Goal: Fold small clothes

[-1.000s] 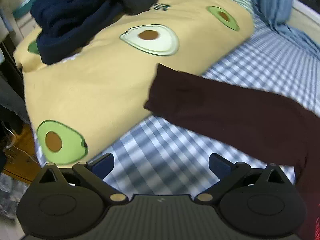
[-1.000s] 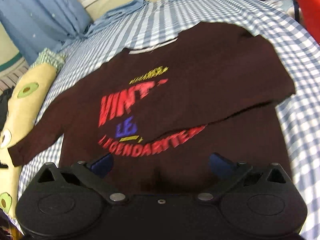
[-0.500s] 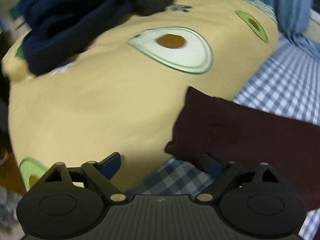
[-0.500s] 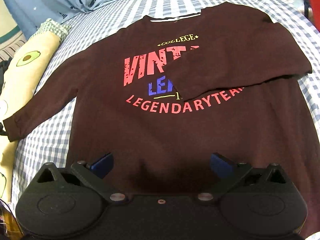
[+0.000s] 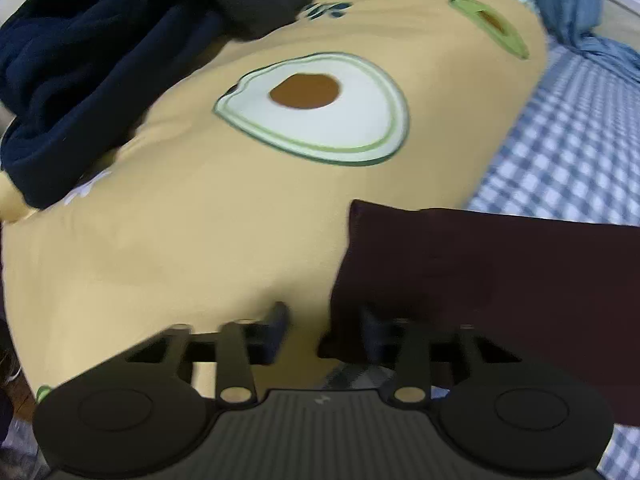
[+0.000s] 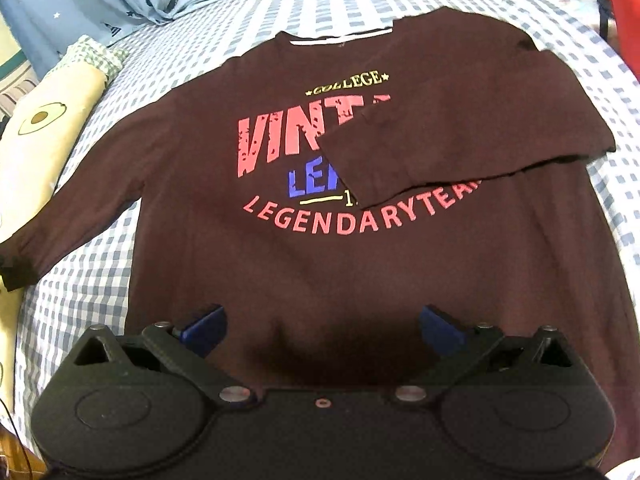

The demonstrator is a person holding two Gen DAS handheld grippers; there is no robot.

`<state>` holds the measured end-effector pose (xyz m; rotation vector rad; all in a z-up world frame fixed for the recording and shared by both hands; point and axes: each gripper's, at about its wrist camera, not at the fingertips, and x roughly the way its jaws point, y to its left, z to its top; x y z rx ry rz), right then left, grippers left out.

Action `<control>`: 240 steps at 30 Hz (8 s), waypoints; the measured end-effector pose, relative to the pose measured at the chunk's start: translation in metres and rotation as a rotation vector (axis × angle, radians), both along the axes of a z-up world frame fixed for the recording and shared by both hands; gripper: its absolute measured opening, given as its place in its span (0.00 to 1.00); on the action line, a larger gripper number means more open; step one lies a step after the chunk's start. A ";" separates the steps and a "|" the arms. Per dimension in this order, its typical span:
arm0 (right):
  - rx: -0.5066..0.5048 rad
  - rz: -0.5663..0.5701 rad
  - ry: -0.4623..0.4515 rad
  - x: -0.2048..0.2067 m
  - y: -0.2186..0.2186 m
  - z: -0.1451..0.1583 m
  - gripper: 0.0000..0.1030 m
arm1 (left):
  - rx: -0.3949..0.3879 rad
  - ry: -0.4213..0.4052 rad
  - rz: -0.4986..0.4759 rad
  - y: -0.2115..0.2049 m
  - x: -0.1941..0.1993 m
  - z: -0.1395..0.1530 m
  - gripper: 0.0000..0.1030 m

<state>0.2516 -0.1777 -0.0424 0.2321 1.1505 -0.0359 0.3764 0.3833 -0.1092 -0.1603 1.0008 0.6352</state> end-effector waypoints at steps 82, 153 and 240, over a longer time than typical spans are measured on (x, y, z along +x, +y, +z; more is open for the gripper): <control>0.086 -0.248 0.023 -0.026 -0.176 -0.015 0.99 | -0.377 0.032 -0.888 -0.503 -0.034 0.042 0.13; -0.113 0.021 0.030 -0.064 -0.085 -0.002 0.99 | -0.130 0.010 -0.468 -0.275 -0.052 0.020 0.99; -0.605 0.670 -0.298 -0.171 -0.095 0.024 0.13 | 0.441 -0.048 -0.989 -0.444 -0.286 -0.015 0.08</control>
